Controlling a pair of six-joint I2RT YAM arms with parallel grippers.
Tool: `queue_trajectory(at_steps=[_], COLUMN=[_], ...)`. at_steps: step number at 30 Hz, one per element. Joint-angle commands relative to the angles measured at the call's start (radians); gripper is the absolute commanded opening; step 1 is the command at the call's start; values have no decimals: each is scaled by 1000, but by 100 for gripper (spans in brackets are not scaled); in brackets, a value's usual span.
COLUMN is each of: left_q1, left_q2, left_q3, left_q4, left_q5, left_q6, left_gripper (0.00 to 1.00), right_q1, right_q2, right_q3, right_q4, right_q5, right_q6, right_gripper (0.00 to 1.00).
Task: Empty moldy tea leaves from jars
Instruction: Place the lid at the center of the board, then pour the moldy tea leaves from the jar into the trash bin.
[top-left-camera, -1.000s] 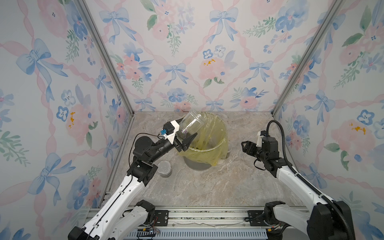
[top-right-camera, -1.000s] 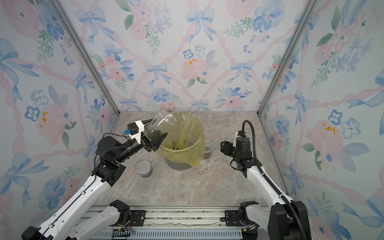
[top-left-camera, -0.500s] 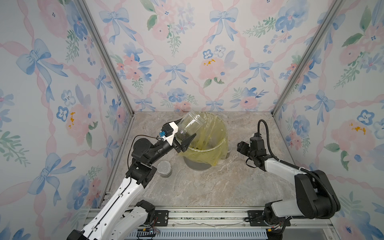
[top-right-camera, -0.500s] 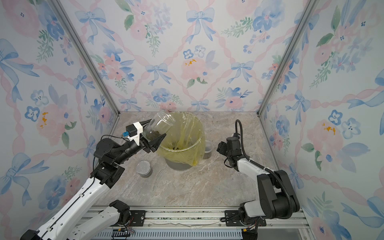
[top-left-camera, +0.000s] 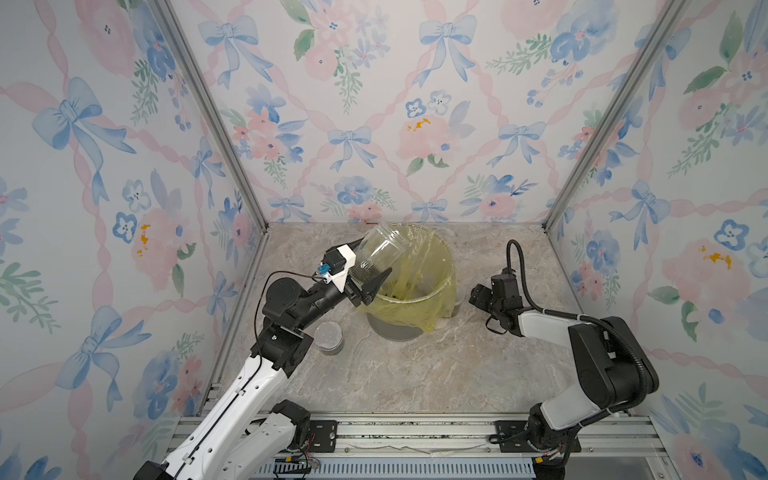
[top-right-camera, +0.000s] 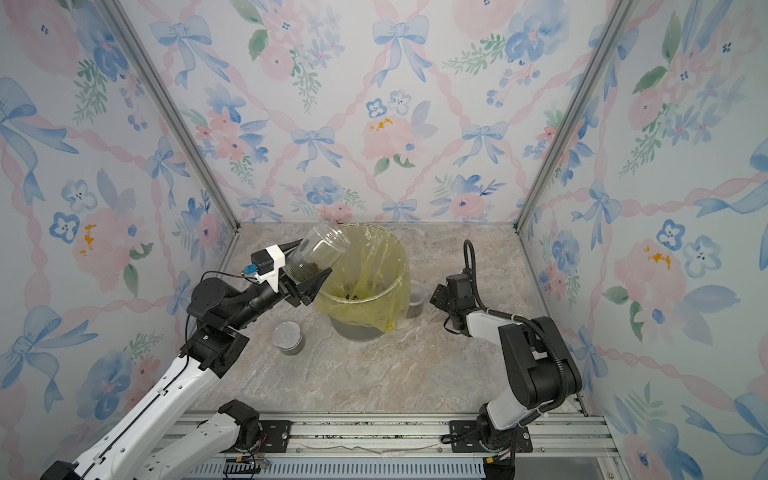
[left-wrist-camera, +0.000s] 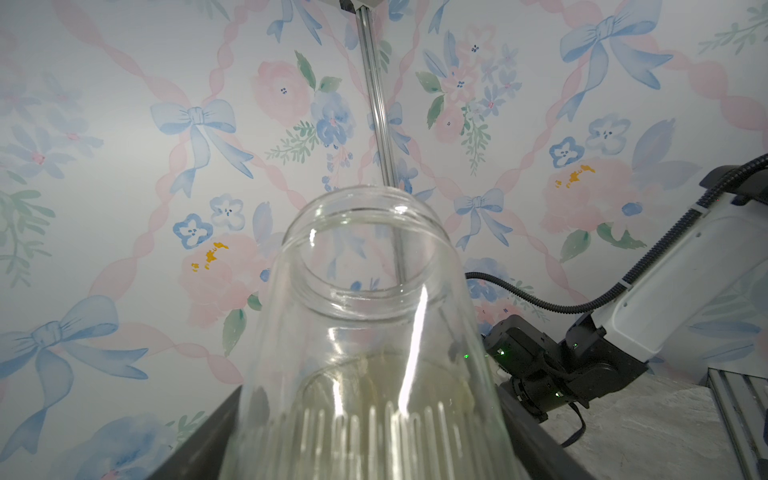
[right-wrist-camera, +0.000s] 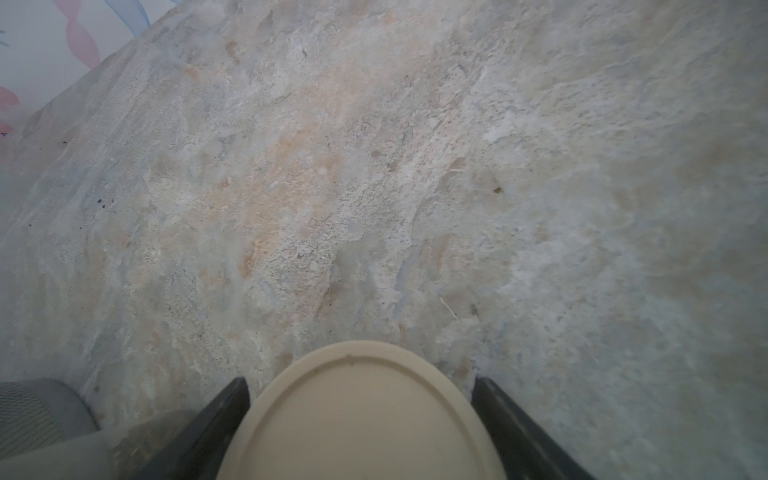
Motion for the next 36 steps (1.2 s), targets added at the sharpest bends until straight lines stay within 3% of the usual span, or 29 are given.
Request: queue_trajectory(at_steps=[1,10,20,25,30,35,36], left_q1=[12,14,11,10,10,10,10], left_q2=[-27,-13,-11,-3,-4,-11,-12], left_q3=[11,10,4,2,5,5,5], left_q4=[63,63,63,63,63,63,63], left_q5=[4,9,-2,-5,-2,-4,-4], left_q6=[14,11,20,21,16,18,18], left_gripper=[11,11,11,11,11,11,11], right_q1=[10,-16,-61,-61,-58,-1,21], right_q2=[4,-62,-284,-380,-443,-443,-442], right_q3=[31,7,109,222,302,370,378], right_q4=[5,-10,-193,-254,-109,-11,10], right_q5=[20,-7,-171,-340,-671,-842,-860], right_q6=[-4,17,-13,-34,7,99,111], right_gripper=[89,94,95,95,95,100,97])
